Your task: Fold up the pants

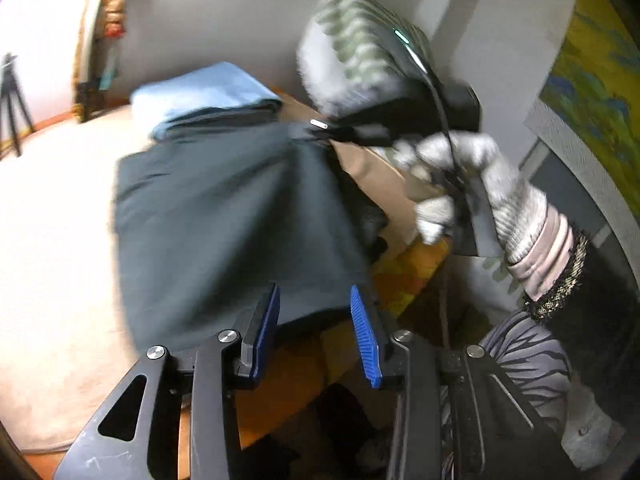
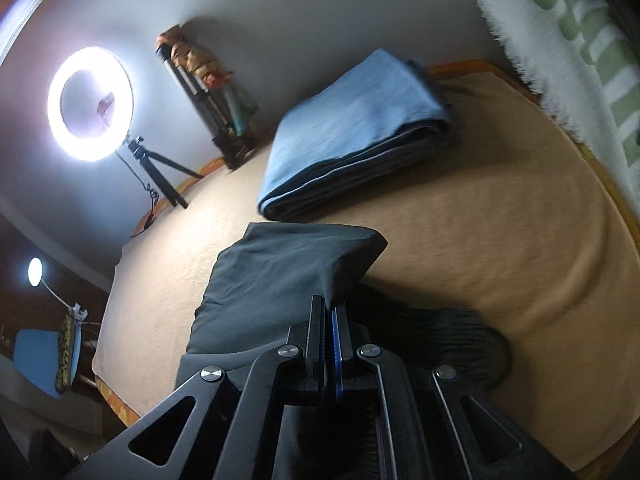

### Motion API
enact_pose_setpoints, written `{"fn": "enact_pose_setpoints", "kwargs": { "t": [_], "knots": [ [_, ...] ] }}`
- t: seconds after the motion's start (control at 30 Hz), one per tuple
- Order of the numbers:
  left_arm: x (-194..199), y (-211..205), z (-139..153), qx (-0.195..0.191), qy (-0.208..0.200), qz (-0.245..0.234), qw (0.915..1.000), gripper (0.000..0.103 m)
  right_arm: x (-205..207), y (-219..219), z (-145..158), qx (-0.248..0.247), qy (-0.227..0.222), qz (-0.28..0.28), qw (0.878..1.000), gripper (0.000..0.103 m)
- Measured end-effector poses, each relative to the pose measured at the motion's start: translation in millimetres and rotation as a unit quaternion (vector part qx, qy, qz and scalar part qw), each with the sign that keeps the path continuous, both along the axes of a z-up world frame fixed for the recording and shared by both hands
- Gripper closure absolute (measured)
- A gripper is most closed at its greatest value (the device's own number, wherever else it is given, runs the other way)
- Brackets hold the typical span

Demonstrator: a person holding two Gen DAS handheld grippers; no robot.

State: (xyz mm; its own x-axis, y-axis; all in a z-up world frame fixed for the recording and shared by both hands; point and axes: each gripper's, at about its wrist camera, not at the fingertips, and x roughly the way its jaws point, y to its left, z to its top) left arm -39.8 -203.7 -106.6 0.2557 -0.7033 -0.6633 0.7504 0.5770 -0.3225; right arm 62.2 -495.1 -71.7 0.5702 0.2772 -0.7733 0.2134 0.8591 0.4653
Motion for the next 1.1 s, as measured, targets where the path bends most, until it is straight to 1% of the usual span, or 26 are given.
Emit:
{"fn": "enact_pose_setpoints", "kwargs": {
  "t": [0.07,0.13,0.2,0.27,0.33,0.4,0.43,0.47,0.5,0.53,0.57,0.67,0.8,0.87,0.9,0.93,1.03,1.1],
  "knots": [
    [12.3,15.3,4.1,0.003,-0.013,0.026,0.9996,0.068,-3.6,-7.9,-0.4,0.002,-0.001,-0.001,1.0,0.103],
    [25.9,33.3,4.6,0.015,-0.026,0.057,0.9979,0.068,-4.4,-13.2,-1.7,0.0,0.001,0.001,1.0,0.103],
    [39.7,43.3,-1.6,0.029,-0.023,0.077,0.9963,0.068,-3.8,-16.2,-2.3,-0.008,0.004,0.006,1.0,0.103],
    [49.2,52.8,-13.1,0.04,-0.01,0.095,0.9946,0.068,-2.9,-16.9,-2.3,-0.012,0.005,0.009,1.0,0.103],
    [49.8,53.8,-21.2,0.042,0.002,0.094,0.9947,0.068,-0.9,-22.7,-4.9,-0.016,0.009,0.007,1.0,0.103],
    [48.3,48.4,-32.0,0.054,0.006,0.08,0.9953,0.068,1.3,-26.8,-10.7,-0.017,0.015,-0.002,1.0,0.102],
    [45.4,46.3,-35.8,0.058,0.008,0.077,0.9953,0.068,0.9,-28.2,-13.1,-0.015,0.019,-0.005,1.0,0.099],
    [40.9,44.9,-38.1,0.059,0.011,0.074,0.9955,0.068,-0.9,-30.0,-14.8,-0.006,0.023,-0.006,1.0,0.092],
    [40.6,40.3,-40.7,0.06,0.017,0.07,0.9956,0.068,-3.0,-30.7,-14.3,-0.002,0.027,-0.006,1.0,0.088],
    [39.8,37.0,-42.6,0.062,0.02,0.065,0.9958,0.068,-7.3,-32.0,-12.9,0.003,0.027,-0.008,1.0,0.075],
    [38.0,34.8,-42.7,0.062,0.019,0.06,0.9961,0.068,-15.1,-33.4,-10.0,0.009,0.024,-0.01,1.0,0.069],
    [35.1,28.2,-41.1,0.062,0.012,0.05,0.9967,0.068,-47.2,-34.1,-5.9,0.043,0.022,-0.014,0.999,0.064],
    [33.2,21.4,-41.7,0.06,0.013,0.041,0.9972,0.068,-88.2,-17.1,-13.5,0.079,0.033,0.007,0.996,0.063],
    [32.3,17.8,-42.1,0.06,0.012,0.037,0.9974,0.068,-107.6,-2.3,-20.5,0.077,0.046,0.02,0.996,0.063],
    [31.7,16.4,-42.2,0.06,0.012,0.035,0.9975,0.068,-107.6,-2.3,-20.5,0.077,0.046,0.02,0.996,0.062],
    [31.1,15.1,-42.0,0.06,0.012,0.034,0.9976,0.068,-118.8,7.6,-27.0,0.077,0.063,0.025,0.995,0.061],
    [28.8,12.7,-41.2,0.06,0.009,0.03,0.9977,0.068,-125.6,16.3,-31.5,0.072,0.075,0.03,0.994,0.062],
    [27.2,12.1,-40.8,0.058,0.009,0.028,0.9979,0.068,-126.2,21.8,-30.2,0.076,0.071,0.042,0.994,0.072]
  ]
}}
